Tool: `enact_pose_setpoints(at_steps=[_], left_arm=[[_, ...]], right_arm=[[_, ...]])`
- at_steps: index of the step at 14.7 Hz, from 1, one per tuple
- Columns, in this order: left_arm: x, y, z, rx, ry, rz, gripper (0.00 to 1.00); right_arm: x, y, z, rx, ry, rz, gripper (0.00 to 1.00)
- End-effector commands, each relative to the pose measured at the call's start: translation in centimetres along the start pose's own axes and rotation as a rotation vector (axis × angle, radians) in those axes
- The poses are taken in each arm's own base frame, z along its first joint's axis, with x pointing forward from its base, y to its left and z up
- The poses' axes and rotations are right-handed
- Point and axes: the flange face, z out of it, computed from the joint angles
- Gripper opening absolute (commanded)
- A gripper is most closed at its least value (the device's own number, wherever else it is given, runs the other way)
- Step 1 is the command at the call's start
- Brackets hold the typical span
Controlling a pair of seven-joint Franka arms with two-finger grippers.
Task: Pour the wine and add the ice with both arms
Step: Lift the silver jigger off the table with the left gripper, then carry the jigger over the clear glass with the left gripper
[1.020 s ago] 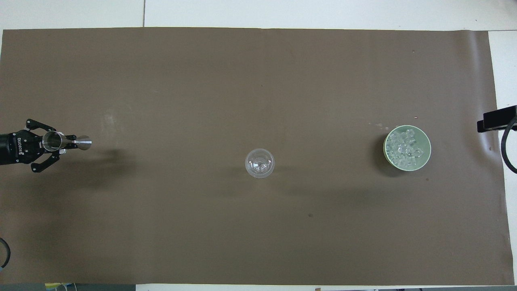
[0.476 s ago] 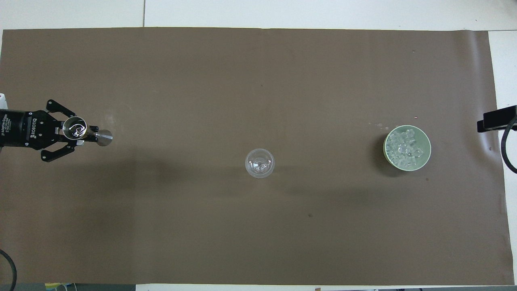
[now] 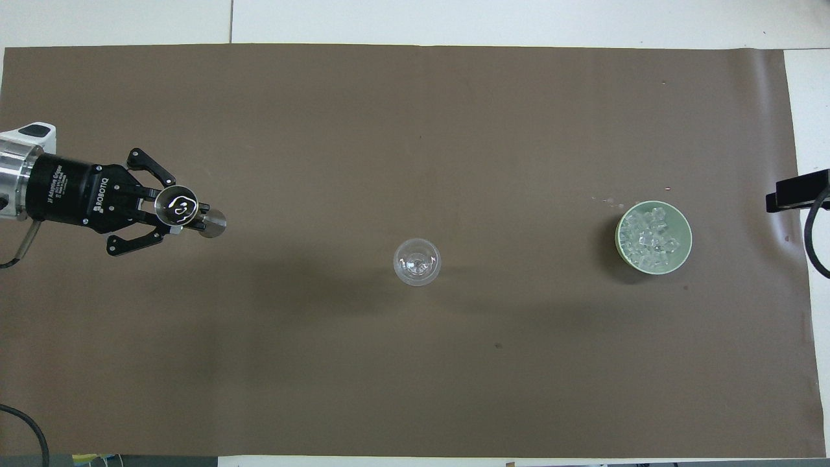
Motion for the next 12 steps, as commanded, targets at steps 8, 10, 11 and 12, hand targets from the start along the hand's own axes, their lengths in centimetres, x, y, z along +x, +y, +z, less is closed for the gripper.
enact_pose_setpoints(at_steps=[8, 10, 11, 12], left_arm=[[-8.8, 1.4, 13.1, -0.004, 0.318, -0.111, 0.0], [-9.4, 1.8, 14.8, -0.034, 0.348, -0.132, 0.0], [-9.8, 1.7, 15.6, -0.042, 0.366, -0.129, 0.0], [-10.0, 1.7, 16.5, -0.05, 0.383, -0.132, 0.0]], right_arm=[[-0.4, 0.2, 0.0, 0.026, -0.005, -0.01, 1.0], [-0.4, 0.2, 0.0, 0.026, -0.005, -0.01, 1.0], [-0.4, 0.3, 0.0, 0.026, -0.005, -0.008, 1.0], [-0.3, 0.1, 0.0, 0.026, -0.005, -0.011, 1.0]])
